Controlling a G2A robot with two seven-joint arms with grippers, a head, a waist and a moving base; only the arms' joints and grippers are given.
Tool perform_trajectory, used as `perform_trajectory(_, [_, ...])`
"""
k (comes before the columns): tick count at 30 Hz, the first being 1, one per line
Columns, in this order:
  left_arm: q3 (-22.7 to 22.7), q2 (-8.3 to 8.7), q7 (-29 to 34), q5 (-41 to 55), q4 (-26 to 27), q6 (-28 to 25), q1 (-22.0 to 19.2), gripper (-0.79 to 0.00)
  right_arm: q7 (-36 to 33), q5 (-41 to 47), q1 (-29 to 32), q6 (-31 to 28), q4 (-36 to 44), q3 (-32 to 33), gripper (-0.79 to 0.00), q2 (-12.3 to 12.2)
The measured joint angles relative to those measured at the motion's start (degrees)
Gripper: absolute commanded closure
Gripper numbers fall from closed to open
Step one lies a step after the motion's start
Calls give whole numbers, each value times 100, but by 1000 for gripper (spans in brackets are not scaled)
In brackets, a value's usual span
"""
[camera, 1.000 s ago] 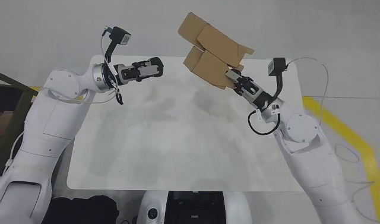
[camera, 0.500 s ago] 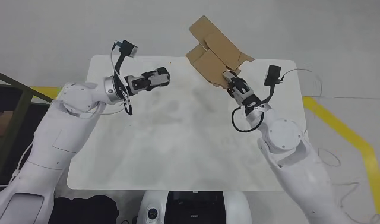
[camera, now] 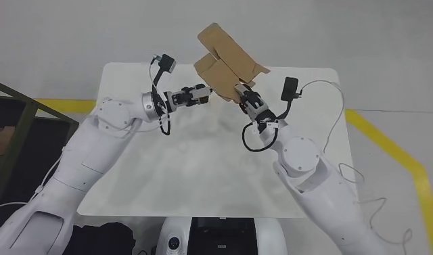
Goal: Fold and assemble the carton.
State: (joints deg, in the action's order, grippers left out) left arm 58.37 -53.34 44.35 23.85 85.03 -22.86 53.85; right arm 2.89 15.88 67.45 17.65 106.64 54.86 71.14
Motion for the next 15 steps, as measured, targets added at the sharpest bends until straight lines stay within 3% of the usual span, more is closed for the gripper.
perform_trajectory(2, [-46, -41, -23, 85, -136, 57, -71, -388, 22, -44, 13, 9, 9, -28, 0, 21])
perform_trajectory(3, [-65, -58, -25, 111, -191, 80, -100, -345, 27, -68, 21, 11, 17, -35, 0, 28])
perform_trajectory(5, [-107, -95, -4, 173, -305, 139, -164, -320, 27, -119, 39, 11, 33, -47, 0, 44])
perform_trajectory(8, [-151, -140, 39, 192, -462, 233, -266, -203, 8, -174, 48, -11, 13, -64, 0, 69])
perform_trajectory(13, [-170, -203, -11, 186, -659, 257, -373, -182, 10, -234, 29, -10, -50, -110, 0, 119])
perform_trajectory(14, [-170, -217, -12, 194, -697, 249, -391, -135, 10, -258, 22, 3, -57, -124, 0, 131])
perform_trajectory(15, [-170, -227, -10, 200, -722, 242, -404, -18, 11, -276, 18, 14, -60, -132, 0, 140])
